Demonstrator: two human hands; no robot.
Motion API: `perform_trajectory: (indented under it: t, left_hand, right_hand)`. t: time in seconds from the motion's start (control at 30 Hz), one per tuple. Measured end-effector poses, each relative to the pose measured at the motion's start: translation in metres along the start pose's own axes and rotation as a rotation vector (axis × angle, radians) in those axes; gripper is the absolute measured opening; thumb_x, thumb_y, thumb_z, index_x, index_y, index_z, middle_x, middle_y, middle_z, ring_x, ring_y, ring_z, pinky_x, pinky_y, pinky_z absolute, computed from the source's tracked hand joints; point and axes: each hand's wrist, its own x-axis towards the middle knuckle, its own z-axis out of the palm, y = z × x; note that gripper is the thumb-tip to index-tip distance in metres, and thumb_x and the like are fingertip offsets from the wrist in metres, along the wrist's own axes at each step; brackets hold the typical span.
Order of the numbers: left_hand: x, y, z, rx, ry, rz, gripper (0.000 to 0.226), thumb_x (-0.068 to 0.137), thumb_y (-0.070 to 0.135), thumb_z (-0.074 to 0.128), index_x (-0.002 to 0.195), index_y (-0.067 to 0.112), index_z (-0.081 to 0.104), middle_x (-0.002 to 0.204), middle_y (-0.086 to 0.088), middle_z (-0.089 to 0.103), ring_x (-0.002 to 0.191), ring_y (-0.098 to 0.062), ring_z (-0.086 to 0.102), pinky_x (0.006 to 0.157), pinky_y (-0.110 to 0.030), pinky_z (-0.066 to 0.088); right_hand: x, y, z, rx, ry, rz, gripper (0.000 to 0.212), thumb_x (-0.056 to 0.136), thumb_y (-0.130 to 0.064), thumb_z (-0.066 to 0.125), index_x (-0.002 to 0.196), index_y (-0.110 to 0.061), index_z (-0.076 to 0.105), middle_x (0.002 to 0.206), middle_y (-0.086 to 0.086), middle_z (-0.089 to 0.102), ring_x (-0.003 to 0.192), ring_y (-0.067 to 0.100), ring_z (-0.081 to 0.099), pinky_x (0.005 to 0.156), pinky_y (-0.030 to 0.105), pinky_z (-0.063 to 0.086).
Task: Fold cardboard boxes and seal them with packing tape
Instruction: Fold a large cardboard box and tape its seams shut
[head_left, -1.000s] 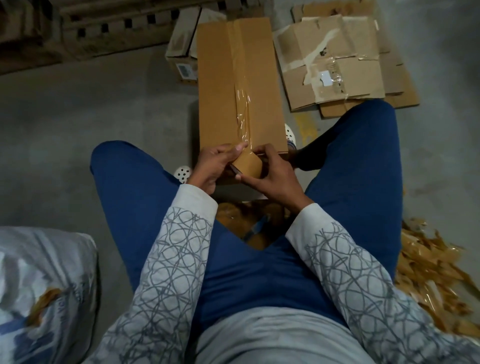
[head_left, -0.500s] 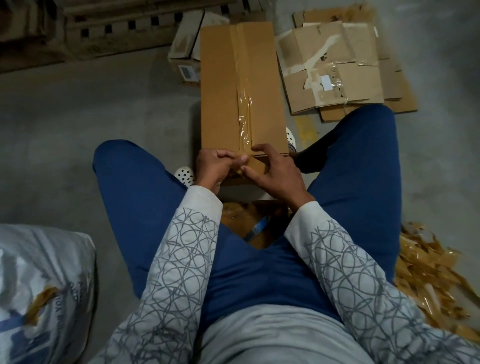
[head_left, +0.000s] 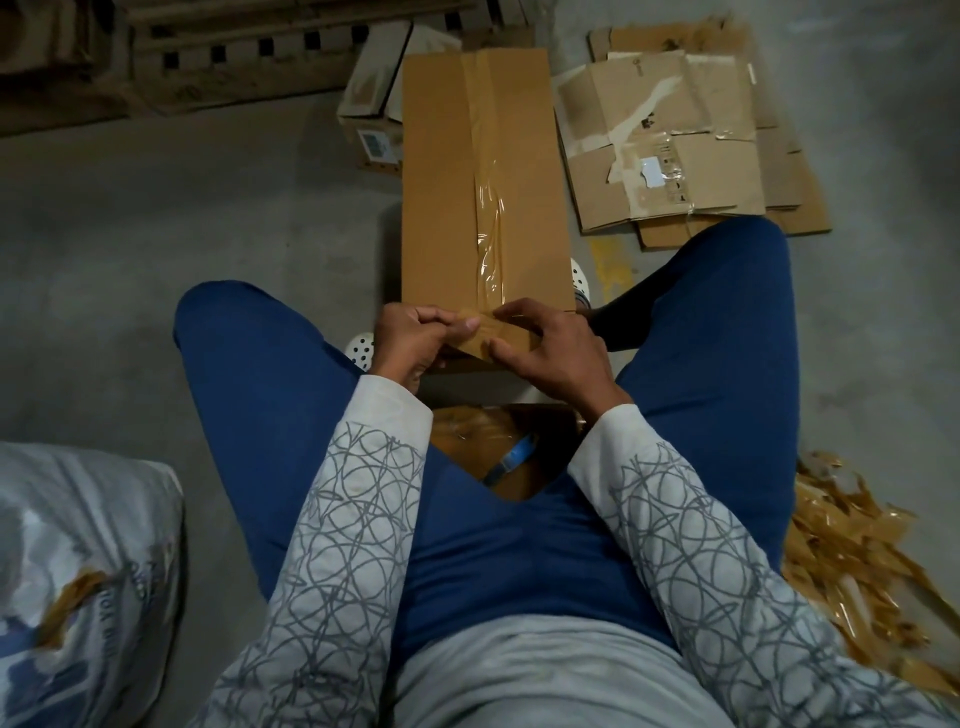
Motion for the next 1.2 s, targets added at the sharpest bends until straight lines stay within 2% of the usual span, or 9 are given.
perform_trajectory:
  t: [0.2, 0.43, 0.63, 0.7, 0.77, 0.87, 0.93, 1.07, 1.2]
  left_hand:
    - [-0.008, -0.010, -0.011, -0.028, 0.010, -0.068, 0.019, 0.077, 0.020, 0.087, 0.092, 0.014, 0.076, 0.096, 0.000, 0.075, 0.094, -0.020, 0.070, 0.074, -0.037, 0.058]
    - [0.004, -0.019, -0.054, -0.116, 0.322, -0.088, 0.017, 0.075, 0.023, 0.089, 0.083, 0.020, 0.074, 0.099, -0.004, 0.074, 0.083, -0.018, 0.066, 0.052, -0.026, 0.050]
    - [0.031, -0.014, -0.040, -0.130, 0.232, -0.138, 0.016, 0.077, 0.020, 0.088, 0.086, 0.021, 0.075, 0.093, 0.002, 0.073, 0.084, -0.016, 0.062, 0.070, -0.038, 0.056]
    - [0.046, -0.018, -0.035, -0.141, 0.254, -0.173, 0.012, 0.080, 0.018, 0.085, 0.089, 0.020, 0.078, 0.092, 0.000, 0.075, 0.077, -0.016, 0.061, 0.063, -0.037, 0.056]
    - [0.059, -0.024, -0.030, -0.169, 0.297, -0.210, 0.010, 0.087, 0.016, 0.078, 0.097, 0.016, 0.079, 0.081, -0.004, 0.074, 0.058, -0.012, 0.053, 0.047, -0.027, 0.044]
    - [0.070, -0.032, -0.018, -0.102, 0.348, -0.235, 0.012, 0.089, 0.021, 0.076, 0.099, 0.014, 0.078, 0.080, -0.006, 0.075, 0.051, -0.010, 0.050, 0.044, -0.022, 0.038]
    - [0.070, -0.036, -0.017, -0.106, 0.304, -0.285, 0.025, 0.093, 0.032, 0.073, 0.105, 0.010, 0.074, 0.083, -0.005, 0.075, 0.055, -0.010, 0.050, 0.046, -0.024, 0.041]
    - [0.065, -0.036, -0.032, -0.115, -0.038, -0.477, 0.065, 0.082, 0.064, 0.071, 0.116, 0.010, 0.066, 0.107, -0.002, 0.070, 0.082, -0.015, 0.054, 0.069, -0.029, 0.051]
    - [0.067, -0.043, -0.039, -0.106, -0.049, -0.501, 0.057, 0.074, 0.042, 0.088, 0.118, 0.012, 0.065, 0.111, -0.001, 0.070, 0.091, -0.016, 0.056, 0.072, -0.031, 0.054]
  right_hand:
    - [0.010, 0.001, -0.012, -0.068, -0.107, -0.102, 0.047, 0.084, -0.067, 0.064, 0.125, -0.044, 0.059, 0.124, -0.015, 0.069, 0.115, 0.016, 0.064, 0.089, 0.044, 0.054]
    - [0.039, 0.016, -0.049, -0.333, -0.236, -0.096, 0.041, 0.091, -0.069, 0.056, 0.114, -0.039, 0.069, 0.098, -0.010, 0.061, 0.096, 0.014, 0.055, 0.075, 0.032, 0.043]
    - [0.072, 0.029, -0.076, -0.287, -0.337, -0.113, 0.042, 0.087, -0.063, 0.063, 0.105, -0.027, 0.073, 0.092, -0.006, 0.062, 0.091, 0.016, 0.060, 0.077, 0.035, 0.049]
    - [0.081, 0.041, -0.072, -0.291, -0.371, -0.095, 0.045, 0.086, -0.064, 0.064, 0.106, -0.025, 0.074, 0.094, -0.003, 0.064, 0.093, 0.020, 0.063, 0.078, 0.035, 0.049]
    - [0.088, 0.054, -0.062, -0.347, -0.358, -0.055, 0.050, 0.083, -0.071, 0.064, 0.104, -0.027, 0.074, 0.093, 0.000, 0.067, 0.092, 0.021, 0.064, 0.077, 0.034, 0.049]
    - [0.097, 0.069, -0.045, -0.370, -0.352, 0.010, 0.054, 0.080, -0.075, 0.064, 0.103, -0.028, 0.075, 0.097, 0.003, 0.070, 0.094, 0.023, 0.064, 0.083, 0.039, 0.055]
    - [0.100, 0.075, -0.042, -0.377, -0.352, 0.029, 0.053, 0.079, -0.075, 0.065, 0.102, -0.028, 0.074, 0.099, 0.004, 0.070, 0.094, 0.024, 0.063, 0.081, 0.039, 0.054]
    - [0.102, 0.083, -0.042, -0.389, -0.332, 0.025, 0.050, 0.078, -0.073, 0.068, 0.098, -0.027, 0.074, 0.091, 0.002, 0.064, 0.090, 0.022, 0.060, 0.073, 0.033, 0.045]
    - [0.109, 0.078, -0.036, -0.393, -0.337, 0.007, 0.047, 0.076, -0.073, 0.071, 0.094, -0.029, 0.073, 0.091, 0.002, 0.063, 0.093, 0.022, 0.060, 0.075, 0.035, 0.048]
